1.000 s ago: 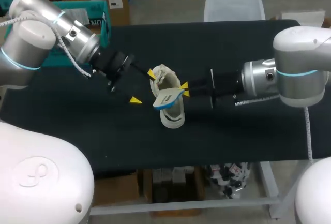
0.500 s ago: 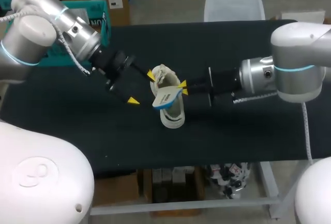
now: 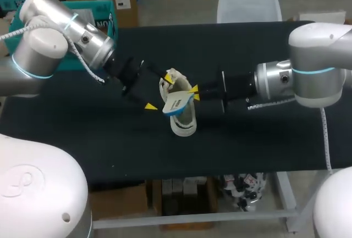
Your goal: Open the shoe tongue, take the insole out of the shoe, put the insole back into the shoe, and pack the shoe into the shoebox
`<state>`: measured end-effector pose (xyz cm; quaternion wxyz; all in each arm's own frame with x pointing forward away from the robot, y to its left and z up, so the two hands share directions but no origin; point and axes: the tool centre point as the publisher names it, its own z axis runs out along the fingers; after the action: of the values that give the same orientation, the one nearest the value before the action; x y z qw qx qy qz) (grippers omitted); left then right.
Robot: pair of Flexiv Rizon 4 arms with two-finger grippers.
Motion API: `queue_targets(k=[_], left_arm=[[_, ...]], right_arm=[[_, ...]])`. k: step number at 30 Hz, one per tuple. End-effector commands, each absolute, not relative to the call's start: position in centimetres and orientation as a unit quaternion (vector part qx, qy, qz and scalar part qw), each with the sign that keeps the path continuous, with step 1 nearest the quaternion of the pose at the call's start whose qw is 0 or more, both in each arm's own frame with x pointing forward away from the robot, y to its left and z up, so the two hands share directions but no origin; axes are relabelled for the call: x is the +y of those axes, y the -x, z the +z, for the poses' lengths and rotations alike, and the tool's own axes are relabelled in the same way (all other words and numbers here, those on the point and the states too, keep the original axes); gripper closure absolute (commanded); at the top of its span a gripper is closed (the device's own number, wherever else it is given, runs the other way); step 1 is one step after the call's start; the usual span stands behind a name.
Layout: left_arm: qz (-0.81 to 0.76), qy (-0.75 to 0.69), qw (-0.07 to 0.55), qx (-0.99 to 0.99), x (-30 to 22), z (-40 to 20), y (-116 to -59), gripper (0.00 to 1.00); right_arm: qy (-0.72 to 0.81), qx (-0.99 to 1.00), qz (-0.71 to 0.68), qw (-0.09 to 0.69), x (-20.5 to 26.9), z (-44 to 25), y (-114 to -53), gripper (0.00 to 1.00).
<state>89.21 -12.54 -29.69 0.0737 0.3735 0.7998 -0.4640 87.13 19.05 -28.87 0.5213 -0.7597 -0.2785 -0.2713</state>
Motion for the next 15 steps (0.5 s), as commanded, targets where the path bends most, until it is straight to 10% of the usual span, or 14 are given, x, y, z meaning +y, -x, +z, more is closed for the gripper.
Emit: queue_targets(k=[1,6,15], left_arm=[[-0.473,-0.373,0.073,0.795,-13.0,-30.3,-90.0,0.13],[-0.480,-0.367,0.079,0.793,-13.9,-29.8,-90.4,0.56],[-0.491,-0.375,0.078,0.783,-15.0,-29.7,-90.6,0.57]], right_arm=[[0.756,-0.279,-0.271,0.526,19.0,-29.1,-87.4,1.00],[0.752,-0.279,-0.271,0.532,19.2,-29.3,-87.4,1.00],[0.750,-0.272,-0.272,0.538,19.2,-29.7,-87.3,1.00]])
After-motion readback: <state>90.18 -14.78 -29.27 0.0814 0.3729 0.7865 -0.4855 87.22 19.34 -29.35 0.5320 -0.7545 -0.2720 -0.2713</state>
